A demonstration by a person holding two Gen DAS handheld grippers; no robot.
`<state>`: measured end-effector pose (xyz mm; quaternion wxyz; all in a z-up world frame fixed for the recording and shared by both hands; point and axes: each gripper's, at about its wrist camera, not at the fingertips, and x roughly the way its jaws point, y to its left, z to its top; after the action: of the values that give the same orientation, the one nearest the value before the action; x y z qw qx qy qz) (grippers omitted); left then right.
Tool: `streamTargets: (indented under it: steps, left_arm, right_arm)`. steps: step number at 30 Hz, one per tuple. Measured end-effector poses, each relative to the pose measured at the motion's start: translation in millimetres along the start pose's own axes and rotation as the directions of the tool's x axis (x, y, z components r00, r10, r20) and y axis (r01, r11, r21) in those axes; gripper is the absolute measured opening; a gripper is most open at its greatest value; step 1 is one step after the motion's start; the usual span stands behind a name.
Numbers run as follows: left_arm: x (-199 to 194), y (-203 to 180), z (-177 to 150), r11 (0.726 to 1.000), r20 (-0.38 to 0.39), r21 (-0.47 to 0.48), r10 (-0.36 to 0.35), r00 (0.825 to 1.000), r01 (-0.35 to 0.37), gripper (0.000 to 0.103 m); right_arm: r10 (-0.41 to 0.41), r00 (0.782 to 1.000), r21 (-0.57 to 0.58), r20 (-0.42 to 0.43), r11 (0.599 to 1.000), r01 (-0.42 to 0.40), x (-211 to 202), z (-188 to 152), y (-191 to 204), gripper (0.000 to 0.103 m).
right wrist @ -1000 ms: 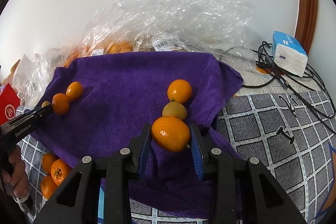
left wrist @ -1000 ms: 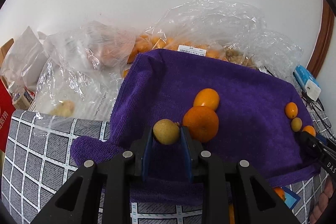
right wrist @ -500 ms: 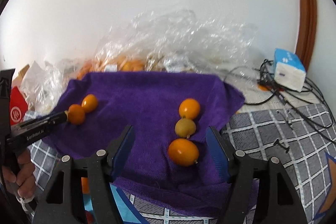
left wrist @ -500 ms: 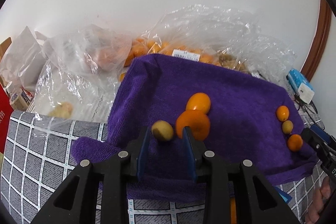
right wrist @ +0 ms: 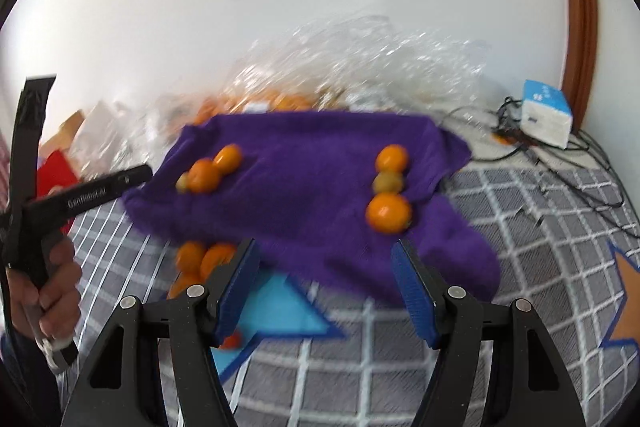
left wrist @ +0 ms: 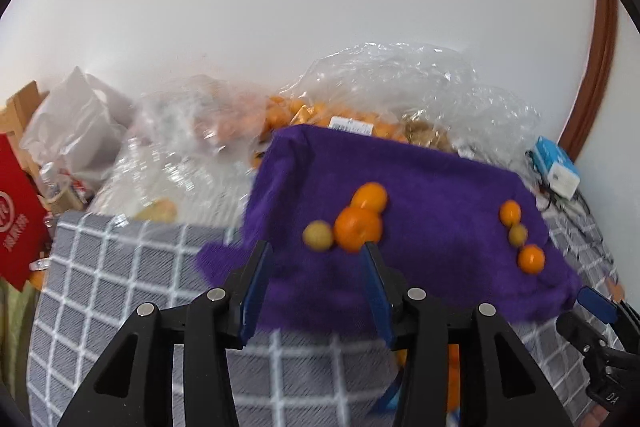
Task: Organize fruits
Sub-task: 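Move both open tools back to the fruit pile on the blue star, then grasp the small red fruit with the right tool while the left tool grasps a large orange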
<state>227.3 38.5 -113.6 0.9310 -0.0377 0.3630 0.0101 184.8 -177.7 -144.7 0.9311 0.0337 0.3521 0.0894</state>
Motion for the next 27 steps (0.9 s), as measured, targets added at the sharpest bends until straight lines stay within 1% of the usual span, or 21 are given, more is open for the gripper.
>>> streamTargets:
  steps: [2,4,6,8,11,13,15,16,18,20,22,24,27]
  left_arm:
    - [-7.3,7.2,-12.9,1.0,-0.007,-0.003,0.008,1.0,-0.008,0.044]
    - [-10.6,15.0,-25.4,1.0,-0.027,-0.023,-0.002,1.0,0.002,0.044]
    - [-12.5,23.9,-41.9,0.998,-0.045,-0.052,-0.02,0.999,0.017,0.044]
    - [-10.5,31.0,-59.7,0.996,-0.061,-0.083,-0.033,0.998,0.028,0.044]
    - [-2.2,34.1,-77.9,0.996,-0.094,-0.089,-0.031,0.995,0.023,0.044]
    - [-1.6,34.4,-80.6,0.995,-0.104,-0.095,-0.024,0.994,0.014,0.044]
    - [-5.1,36.1,-81.4,0.994,-0.079,-0.107,-0.046,0.996,0.037,0.044]
    - [-4.7,38.0,-82.3,0.992,-0.082,-0.119,-0.054,0.995,0.044,0.044]
    - [-3.6,40.2,-83.9,0.989,-0.091,-0.138,-0.063,0.994,0.05,0.044]
    - [-2.5,42.3,-84.5,0.987,-0.095,-0.152,-0.067,0.993,0.052,0.044]
    - [-2.6,42.7,-85.3,0.987,-0.099,-0.152,-0.071,0.993,0.055,0.043]
    - [-1.4,40.7,-85.1,0.988,-0.103,-0.143,-0.065,0.993,0.049,0.043]
    - [0.4,40.2,-84.9,0.99,-0.112,-0.134,-0.064,0.992,0.049,0.043]
  right_arm:
    - [0.029,0.999,-0.022,-0.025,0.999,-0.03,1.3,-13.3,9.4,0.065]
    - [0.052,0.997,-0.047,-0.058,0.997,-0.054,4.3,-25.1,18.1,0.059]
    - [0.08,0.994,-0.06,-0.08,0.995,-0.084,6.0,-37.3,27.5,0.058]
    - [0.104,0.99,-0.072,-0.097,0.991,-0.111,6.9,-44.3,34.9,0.055]
    - [0.096,0.989,-0.115,-0.109,0.987,-0.109,10.1,-49.1,46.8,0.054]
    - [0.083,0.989,-0.14,-0.12,0.985,-0.1,13.6,-50.9,52.7,0.049]
    - [0.063,0.989,-0.152,-0.137,0.985,-0.084,19.5,-51.3,57.3,0.044]
    - [0.058,0.987,-0.15,-0.147,0.985,-0.08,22.5,-50.9,57.9,0.04]
    - [0.055,0.983,-0.156,-0.175,0.984,-0.082,31.0,-50.2,61.5,0.037]
    - [0.031,0.985,-0.18,-0.172,0.982,-0.063,34.6,-50.4,64.2,0.033]
    - [0.024,0.985,-0.196,-0.171,0.979,-0.058,35.4,-50.3,66.3,0.024]
    - [0.026,0.986,-0.184,-0.167,0.981,-0.057,33.4,-50.2,62.9,0.024]
    - [0.01,0.99,-0.146,-0.144,0.989,-0.031,26.0,-47.0,50.7,0.024]
